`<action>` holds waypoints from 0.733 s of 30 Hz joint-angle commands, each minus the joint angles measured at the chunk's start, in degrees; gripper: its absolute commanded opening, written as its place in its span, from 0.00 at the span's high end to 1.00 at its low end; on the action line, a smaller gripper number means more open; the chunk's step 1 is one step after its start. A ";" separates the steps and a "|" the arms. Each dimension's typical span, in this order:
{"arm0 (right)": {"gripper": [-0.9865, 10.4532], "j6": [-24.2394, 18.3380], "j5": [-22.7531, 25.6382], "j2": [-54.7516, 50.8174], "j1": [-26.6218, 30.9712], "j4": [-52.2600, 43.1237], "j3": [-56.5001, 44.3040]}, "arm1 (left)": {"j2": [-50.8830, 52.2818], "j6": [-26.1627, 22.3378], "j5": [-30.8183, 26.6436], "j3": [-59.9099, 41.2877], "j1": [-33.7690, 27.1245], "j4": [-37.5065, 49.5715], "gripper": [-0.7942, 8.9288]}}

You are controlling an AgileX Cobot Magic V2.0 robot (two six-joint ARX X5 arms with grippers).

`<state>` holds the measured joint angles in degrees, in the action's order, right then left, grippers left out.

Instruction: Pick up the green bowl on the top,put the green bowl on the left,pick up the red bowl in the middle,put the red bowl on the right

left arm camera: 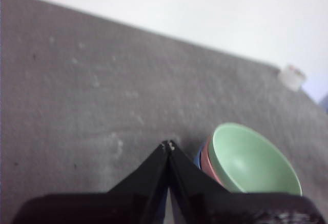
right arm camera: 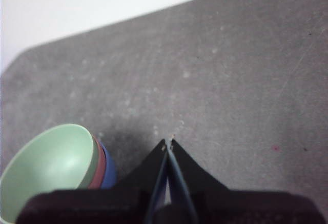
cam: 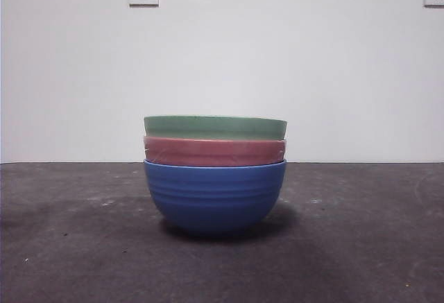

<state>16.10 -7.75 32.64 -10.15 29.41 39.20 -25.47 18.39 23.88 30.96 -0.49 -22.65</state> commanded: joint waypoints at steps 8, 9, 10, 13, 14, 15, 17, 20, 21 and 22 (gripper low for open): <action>0.73 -6.03 -4.35 7.26 -0.04 4.11 7.02 | -10.29 -5.03 10.69 4.79 -0.07 -3.13 0.62; 0.70 -5.86 -4.35 7.48 -0.04 4.11 7.02 | -10.49 -4.48 10.73 4.79 0.07 -3.26 0.57; 0.69 -5.66 -4.35 7.63 -0.04 4.17 7.02 | -10.49 -4.48 10.86 4.79 0.31 -3.50 0.57; 0.69 -5.64 -4.39 7.87 -0.07 4.22 7.02 | -10.51 -4.28 10.84 4.79 1.05 -3.15 0.57; 0.69 -5.57 -4.42 7.87 -0.11 4.24 7.02 | -10.54 -3.56 10.82 4.85 1.31 -3.08 0.57; 0.69 -5.46 -4.52 7.87 -0.15 4.24 7.02 | -11.17 -3.10 10.88 5.14 1.73 -2.93 0.57; 0.69 -5.46 -6.08 7.96 -0.17 4.20 7.02 | -12.96 -3.17 10.84 6.62 2.93 -4.37 0.57; 0.69 -5.01 -7.39 8.24 -0.17 4.17 7.04 | -17.73 -4.92 10.56 10.73 6.05 -7.82 0.57; 0.69 -5.03 -7.37 8.24 -0.17 4.31 7.02 | -19.69 -5.66 10.14 12.52 7.41 -9.29 0.57; 0.69 -5.03 -7.37 8.28 -0.20 4.35 7.04 | -21.49 -6.51 9.44 14.21 8.66 -10.67 0.57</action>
<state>10.92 -15.03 40.88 -10.20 33.87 46.09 -45.30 13.85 33.63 44.21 7.11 -32.49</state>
